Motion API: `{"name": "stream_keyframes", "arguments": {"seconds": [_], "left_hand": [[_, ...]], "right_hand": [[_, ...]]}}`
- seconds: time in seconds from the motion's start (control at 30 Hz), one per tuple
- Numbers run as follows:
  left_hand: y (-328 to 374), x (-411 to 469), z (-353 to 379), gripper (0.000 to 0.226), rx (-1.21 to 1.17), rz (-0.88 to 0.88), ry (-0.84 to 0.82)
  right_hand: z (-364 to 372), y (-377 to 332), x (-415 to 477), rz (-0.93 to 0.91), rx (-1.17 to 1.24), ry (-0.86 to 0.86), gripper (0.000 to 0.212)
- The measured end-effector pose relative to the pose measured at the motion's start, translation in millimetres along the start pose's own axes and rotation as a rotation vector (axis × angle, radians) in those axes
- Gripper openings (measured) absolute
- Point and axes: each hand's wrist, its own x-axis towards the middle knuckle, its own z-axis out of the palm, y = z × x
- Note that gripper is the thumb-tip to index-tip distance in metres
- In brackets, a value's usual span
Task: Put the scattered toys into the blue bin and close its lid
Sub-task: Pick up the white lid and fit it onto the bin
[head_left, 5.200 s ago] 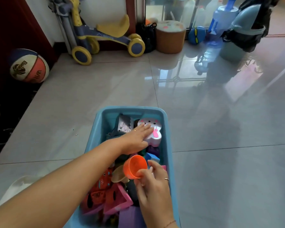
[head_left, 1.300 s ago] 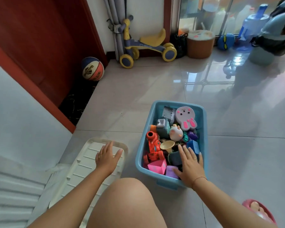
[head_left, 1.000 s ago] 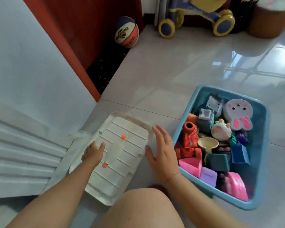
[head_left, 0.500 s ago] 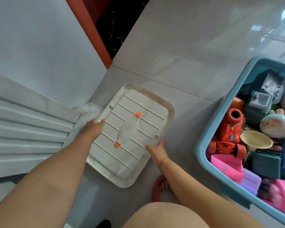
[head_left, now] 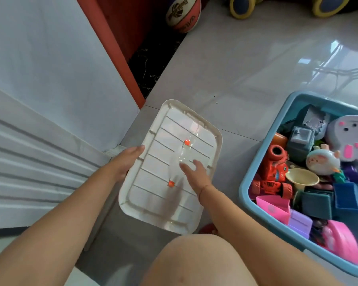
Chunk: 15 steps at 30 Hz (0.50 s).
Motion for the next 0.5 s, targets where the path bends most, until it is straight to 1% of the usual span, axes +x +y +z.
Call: {"name": "stream_keyframes", "arguments": {"seconds": [0.1,0.13,0.17,0.27,0.33,0.37,0.43,0.5], "left_hand": [[55.2,-33.5,43.9,0.038,0.030,0.154,-0.103],[73.8,-46.9,60.5,0.037,0.029,0.194,-0.149],[90.3,-59.4,76.0,0.036,0.018,0.235,-0.185],[128.5,-90.0,118.0,0.048,-0.046,0.323,-0.240],[147.4,-106.6,141.4,0.057,-0.087,0.339,-0.341],[155.5,-113.2,151.9,0.061,-0.061,0.336,-0.395],[167.2,-122.9,168.5,0.071,0.087,0.326,-0.475],[177.7,-131.7,181.5,0.073,0.216,0.316,-0.499]], "right_hand": [[-2.5,-58.7,-20.3,-0.121,0.140,-0.138,0.041],[-6.6,-75.1,-25.5,-0.145,0.211,-0.145,0.032],[-13.9,-89.8,-31.9,-0.160,0.277,-0.127,0.028],[-51.0,-111.9,-40.7,-0.174,0.455,-0.017,0.031],[-86.6,-112.2,-45.9,-0.215,0.525,0.074,0.036],[-106.3,-108.5,-49.1,-0.233,0.506,0.140,0.036],[-145.9,-93.9,-56.2,-0.231,0.399,0.278,0.037],[-183.1,-74.6,-65.7,-0.244,0.347,0.369,0.032]]}}
